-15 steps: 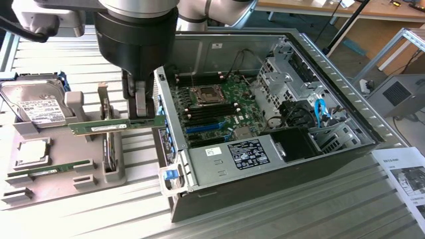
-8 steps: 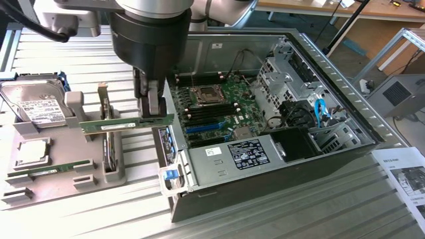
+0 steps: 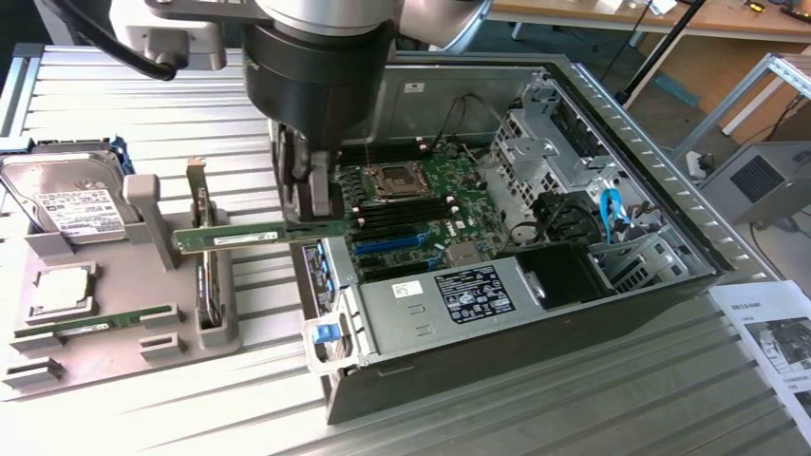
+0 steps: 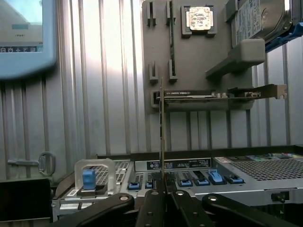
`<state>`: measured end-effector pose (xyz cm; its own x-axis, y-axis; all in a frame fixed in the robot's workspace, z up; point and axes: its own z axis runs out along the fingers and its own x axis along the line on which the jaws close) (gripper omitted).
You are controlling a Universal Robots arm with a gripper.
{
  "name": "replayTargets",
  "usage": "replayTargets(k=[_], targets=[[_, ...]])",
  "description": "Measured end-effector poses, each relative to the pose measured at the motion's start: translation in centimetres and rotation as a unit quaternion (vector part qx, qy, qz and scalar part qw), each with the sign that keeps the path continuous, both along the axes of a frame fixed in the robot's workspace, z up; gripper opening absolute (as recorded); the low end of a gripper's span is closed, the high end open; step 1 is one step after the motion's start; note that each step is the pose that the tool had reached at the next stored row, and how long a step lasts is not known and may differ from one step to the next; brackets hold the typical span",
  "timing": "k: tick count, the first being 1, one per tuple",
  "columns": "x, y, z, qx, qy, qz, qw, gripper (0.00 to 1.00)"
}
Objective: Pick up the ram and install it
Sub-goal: 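Pick up the ram and move it above insertion slot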
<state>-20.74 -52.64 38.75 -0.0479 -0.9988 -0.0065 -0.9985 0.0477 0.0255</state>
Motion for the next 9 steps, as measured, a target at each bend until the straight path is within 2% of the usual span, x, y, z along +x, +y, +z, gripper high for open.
replayTargets(k=[9], targets=[[2.0, 0.0, 0.0, 0.0, 0.0001, 0.0, 1.0, 0.12]])
